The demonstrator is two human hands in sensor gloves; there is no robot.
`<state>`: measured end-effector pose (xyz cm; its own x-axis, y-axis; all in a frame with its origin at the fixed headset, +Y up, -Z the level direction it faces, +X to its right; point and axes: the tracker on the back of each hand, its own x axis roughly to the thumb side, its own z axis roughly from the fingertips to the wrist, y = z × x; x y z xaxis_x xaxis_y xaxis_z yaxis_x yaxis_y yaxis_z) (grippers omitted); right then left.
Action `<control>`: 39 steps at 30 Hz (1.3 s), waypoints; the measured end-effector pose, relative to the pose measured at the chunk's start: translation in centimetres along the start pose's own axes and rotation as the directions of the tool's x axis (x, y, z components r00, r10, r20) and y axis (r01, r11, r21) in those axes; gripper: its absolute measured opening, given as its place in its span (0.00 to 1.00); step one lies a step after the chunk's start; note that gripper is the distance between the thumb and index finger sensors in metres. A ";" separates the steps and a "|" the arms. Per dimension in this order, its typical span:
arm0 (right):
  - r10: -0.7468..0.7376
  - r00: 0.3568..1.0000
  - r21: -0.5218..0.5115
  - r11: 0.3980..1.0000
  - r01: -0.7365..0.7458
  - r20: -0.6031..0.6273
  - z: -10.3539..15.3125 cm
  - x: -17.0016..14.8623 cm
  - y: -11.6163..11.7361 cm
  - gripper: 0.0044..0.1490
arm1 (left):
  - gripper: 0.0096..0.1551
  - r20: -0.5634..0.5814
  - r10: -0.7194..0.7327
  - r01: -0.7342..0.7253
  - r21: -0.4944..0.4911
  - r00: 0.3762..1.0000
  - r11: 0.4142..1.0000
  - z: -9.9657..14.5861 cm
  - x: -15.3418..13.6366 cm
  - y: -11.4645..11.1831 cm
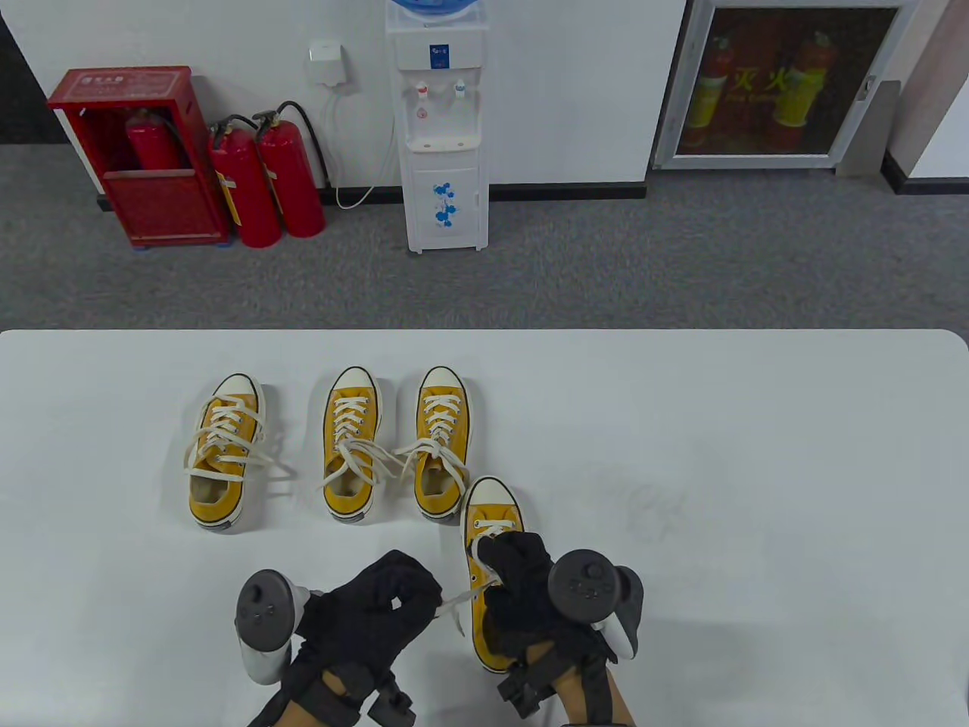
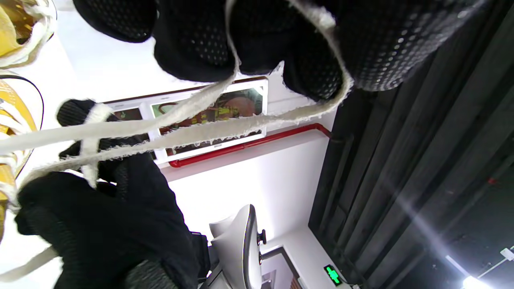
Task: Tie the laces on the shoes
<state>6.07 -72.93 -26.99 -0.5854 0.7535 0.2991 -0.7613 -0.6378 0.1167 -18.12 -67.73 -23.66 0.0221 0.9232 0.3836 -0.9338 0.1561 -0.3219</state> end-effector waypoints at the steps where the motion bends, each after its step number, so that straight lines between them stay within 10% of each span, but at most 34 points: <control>1: 0.049 0.999 0.012 0.999 -0.050 0.021 0.0 0.3 0.2 0.35 | 0.20 -0.005 0.001 -0.001 0.004 1.000 1.000 -0.1 -0.1 0.0; 9: 0.279 0.945 0.036 0.957 -0.288 0.168 0.6 2.2 1.5 0.26 | 0.20 -0.158 -0.116 0.132 0.095 0.981 0.987 -1.8 -0.8 1.9; 16: 0.162 0.972 0.060 0.983 -0.174 0.170 1.0 1.6 0.6 0.26 | 0.20 -0.322 -0.371 0.437 0.165 0.871 0.884 -4.5 -2.8 2.4; 25: -0.194 0.977 0.028 0.981 0.192 0.090 1.0 -0.6 -0.9 0.26 | 0.20 -0.393 -0.613 0.662 -0.014 0.685 0.749 -7.1 -7.0 -1.0; 39: -0.440 0.898 -0.084 0.895 0.438 -0.005 1.0 -3.2 -1.7 0.31 | 0.24 -0.345 -0.682 0.685 -0.133 0.645 0.716 -4.2 -9.3 -4.0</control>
<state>9.49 -74.41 -27.14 -0.1916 0.9581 0.2129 -0.9614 -0.2269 0.1556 -13.09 -75.46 -29.56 0.7739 0.6106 0.1682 -0.6060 0.7911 -0.0831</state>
